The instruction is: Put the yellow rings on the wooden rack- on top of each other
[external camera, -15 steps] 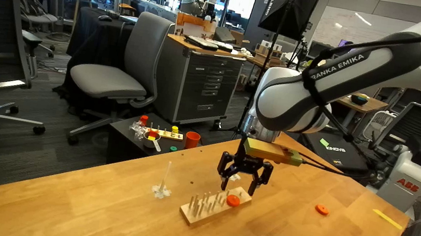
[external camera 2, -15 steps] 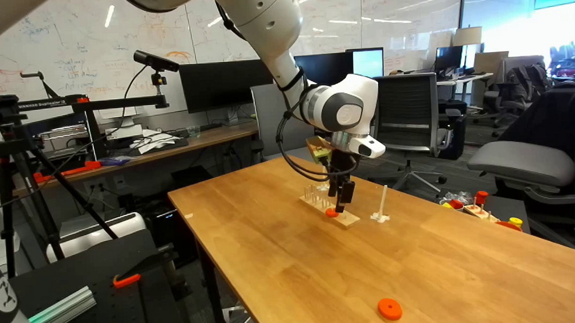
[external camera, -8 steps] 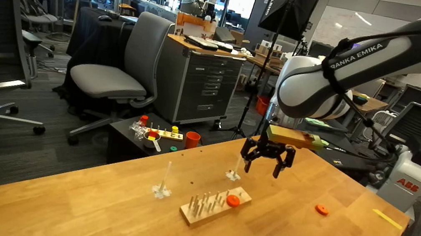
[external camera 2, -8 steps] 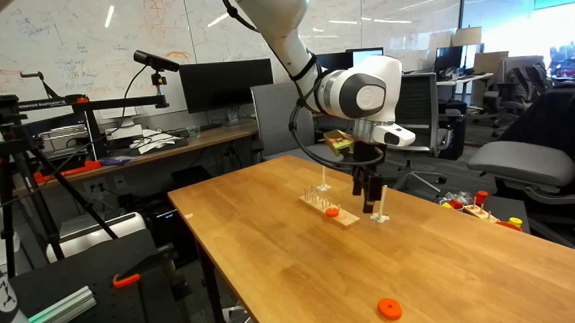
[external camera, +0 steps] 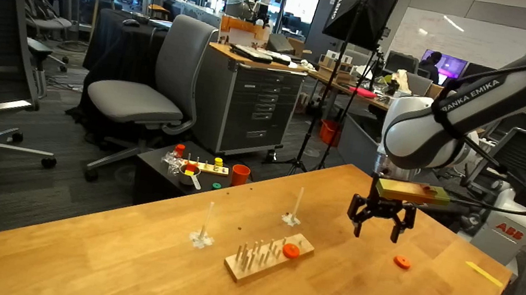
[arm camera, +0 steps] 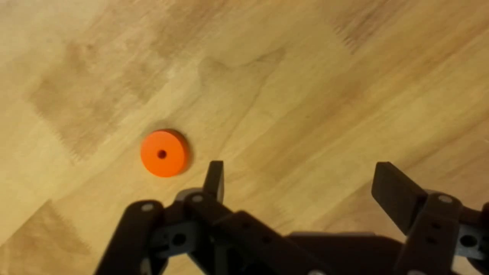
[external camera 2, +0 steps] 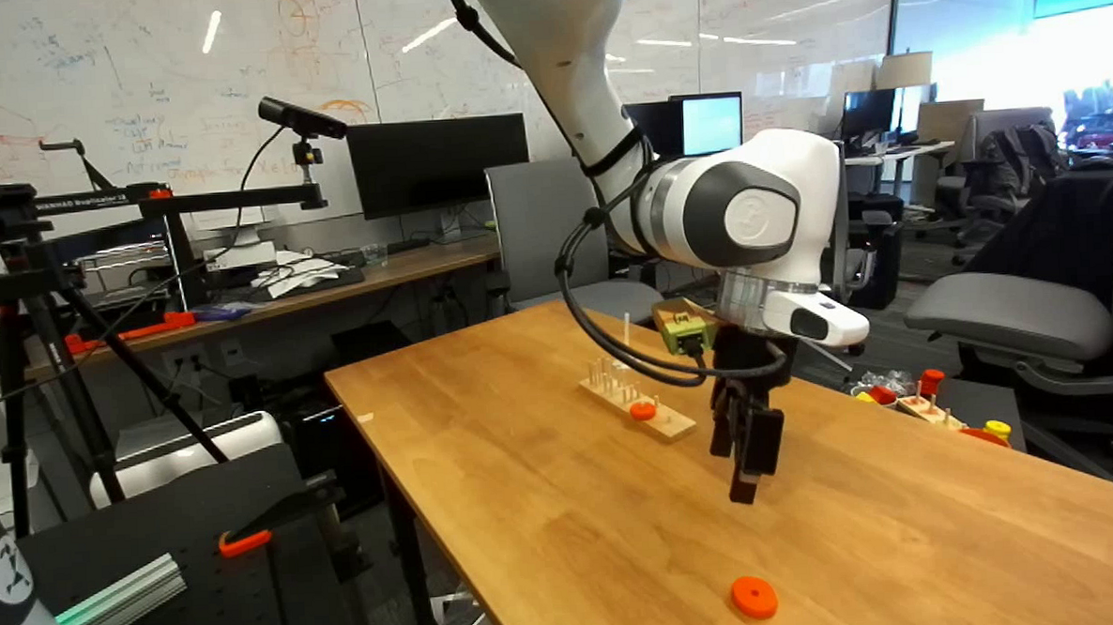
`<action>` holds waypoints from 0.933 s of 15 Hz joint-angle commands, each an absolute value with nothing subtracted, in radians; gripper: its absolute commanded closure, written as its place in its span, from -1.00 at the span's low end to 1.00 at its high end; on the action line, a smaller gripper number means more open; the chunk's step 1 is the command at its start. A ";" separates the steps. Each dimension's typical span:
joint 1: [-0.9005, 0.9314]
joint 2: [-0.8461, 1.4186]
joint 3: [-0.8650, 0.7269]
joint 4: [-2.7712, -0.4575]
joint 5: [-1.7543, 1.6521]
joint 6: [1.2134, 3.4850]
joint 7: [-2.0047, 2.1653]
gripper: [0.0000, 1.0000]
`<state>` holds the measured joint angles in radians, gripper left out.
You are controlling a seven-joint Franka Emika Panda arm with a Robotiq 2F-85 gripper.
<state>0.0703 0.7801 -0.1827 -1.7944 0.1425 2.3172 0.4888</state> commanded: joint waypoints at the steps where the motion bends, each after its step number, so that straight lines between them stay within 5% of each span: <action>1: 0.053 0.746 -0.199 -1.886 0.125 2.357 0.505 -1.00; 14: -0.009 0.767 -0.238 -1.966 0.156 2.462 0.516 -1.00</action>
<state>-0.0007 0.7816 -0.2492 -1.9431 0.1424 2.4188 0.4979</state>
